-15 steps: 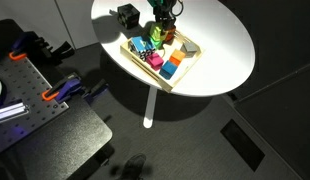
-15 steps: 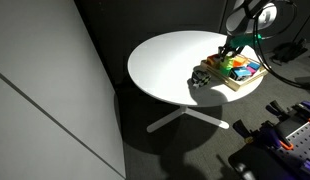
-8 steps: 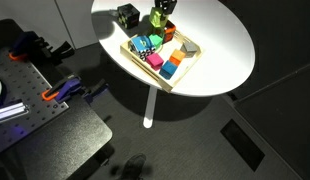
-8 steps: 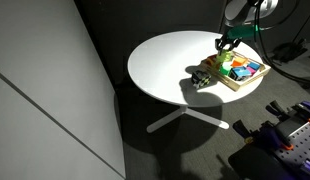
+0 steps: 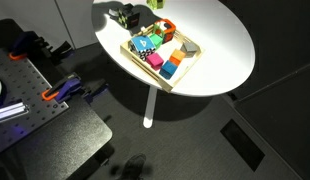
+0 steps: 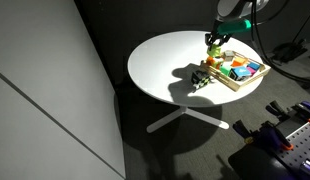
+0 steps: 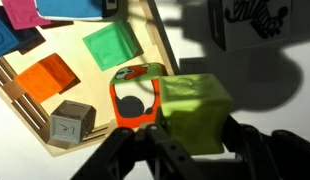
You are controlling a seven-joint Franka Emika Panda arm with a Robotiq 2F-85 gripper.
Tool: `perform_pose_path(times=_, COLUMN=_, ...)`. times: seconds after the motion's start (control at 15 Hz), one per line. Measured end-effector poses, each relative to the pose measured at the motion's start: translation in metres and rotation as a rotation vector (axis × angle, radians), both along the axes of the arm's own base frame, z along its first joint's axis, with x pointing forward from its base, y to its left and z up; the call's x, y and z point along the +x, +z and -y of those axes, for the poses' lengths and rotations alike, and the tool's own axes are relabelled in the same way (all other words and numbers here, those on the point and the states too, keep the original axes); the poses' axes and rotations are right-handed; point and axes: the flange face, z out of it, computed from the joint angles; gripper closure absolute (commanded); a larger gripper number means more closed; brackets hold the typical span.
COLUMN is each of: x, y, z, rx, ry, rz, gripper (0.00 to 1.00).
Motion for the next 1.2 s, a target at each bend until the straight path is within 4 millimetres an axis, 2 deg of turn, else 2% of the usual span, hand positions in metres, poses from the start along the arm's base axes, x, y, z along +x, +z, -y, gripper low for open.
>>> perform_pose_path(times=0.27, x=0.006, y=0.002, z=-0.027, rx=-0.012, ry=0.018, rz=0.060, gripper=0.73)
perform_pose_path(times=0.47, x=0.008, y=-0.004, z=-0.036, rx=-0.010, ry=0.020, rz=0.081, gripper=0.73)
perform_pose_path(times=0.73, x=0.008, y=-0.024, z=-0.032, rx=-0.016, ry=0.013, rz=0.079, gripper=0.73)
perform_pose_path(times=1.2, x=-0.001, y=-0.072, z=-0.022, rx=-0.035, ry=0.002, rz=0.013, gripper=0.73)
